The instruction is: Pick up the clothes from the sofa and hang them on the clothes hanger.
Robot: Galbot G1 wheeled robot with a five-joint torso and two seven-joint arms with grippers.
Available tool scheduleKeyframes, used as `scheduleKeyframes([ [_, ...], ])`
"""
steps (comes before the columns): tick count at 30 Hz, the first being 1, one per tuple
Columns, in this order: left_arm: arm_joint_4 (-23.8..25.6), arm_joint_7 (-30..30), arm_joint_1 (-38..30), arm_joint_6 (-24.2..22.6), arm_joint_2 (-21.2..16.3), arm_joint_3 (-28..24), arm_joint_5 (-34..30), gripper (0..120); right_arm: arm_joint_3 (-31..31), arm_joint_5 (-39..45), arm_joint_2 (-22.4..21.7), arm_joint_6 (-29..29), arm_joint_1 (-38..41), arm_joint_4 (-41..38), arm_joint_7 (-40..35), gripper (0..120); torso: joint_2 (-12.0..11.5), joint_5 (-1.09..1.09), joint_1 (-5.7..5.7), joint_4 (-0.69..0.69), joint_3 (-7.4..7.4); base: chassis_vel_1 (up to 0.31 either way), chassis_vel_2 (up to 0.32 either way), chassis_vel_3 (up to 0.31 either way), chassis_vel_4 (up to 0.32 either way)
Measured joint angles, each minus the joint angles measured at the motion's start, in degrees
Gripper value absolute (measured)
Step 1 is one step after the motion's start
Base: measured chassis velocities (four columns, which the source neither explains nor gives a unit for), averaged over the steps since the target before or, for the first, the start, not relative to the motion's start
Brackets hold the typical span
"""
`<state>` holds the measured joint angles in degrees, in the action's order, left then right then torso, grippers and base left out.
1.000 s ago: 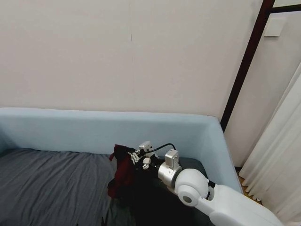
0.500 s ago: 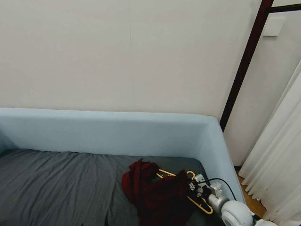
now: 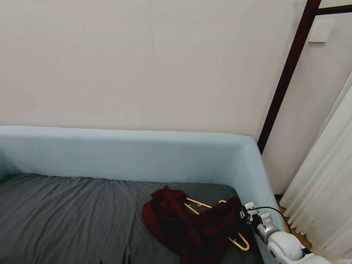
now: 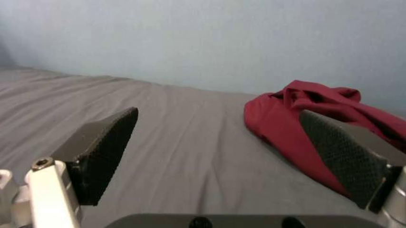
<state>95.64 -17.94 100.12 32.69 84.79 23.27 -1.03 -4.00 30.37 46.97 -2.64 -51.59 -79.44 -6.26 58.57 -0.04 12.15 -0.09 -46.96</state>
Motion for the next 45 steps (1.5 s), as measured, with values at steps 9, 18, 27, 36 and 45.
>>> scheduleKeyframes([
  [9,-0.1,0.1,-0.3,0.0,-0.6,-0.4,0.4,100,3.6,0.7,-3.6,-0.2,-3.7,-9.1,-1.1,54,0.0,-0.01,0.00,0.01,0.00,0.000,0.000,0.000,0.000],
  [18,-0.1,0.1,-0.5,-0.2,-2.4,1.0,0.3,100,-3.8,-3.2,-1.2,-4.7,-10.0,-20.2,-1.8,84,0.0,-0.01,0.00,0.02,0.00,0.000,0.000,0.000,0.000],
  [27,0.6,0.1,0.6,0.0,-2.0,2.4,0.3,100,-14.3,-14.5,1.6,-3.6,-9.0,-17.0,-1.8,100,0.0,-0.03,0.00,0.01,0.00,0.000,0.000,0.000,0.000],
  [36,0.6,0.3,0.9,0.3,-0.9,1.8,0.8,100,-17.2,-22.7,6.8,1.5,-7.8,-10.4,-3.8,100,0.0,-0.02,0.00,0.02,0.00,0.000,0.000,0.000,0.000],
  [45,0.3,0.3,0.8,0.6,-1.1,2.1,0.5,100,-18.8,-26.8,10.2,1.0,-7.3,-5.3,-6.7,98,0.0,-0.01,0.00,0.02,0.00,0.000,0.000,0.000,0.000],
])
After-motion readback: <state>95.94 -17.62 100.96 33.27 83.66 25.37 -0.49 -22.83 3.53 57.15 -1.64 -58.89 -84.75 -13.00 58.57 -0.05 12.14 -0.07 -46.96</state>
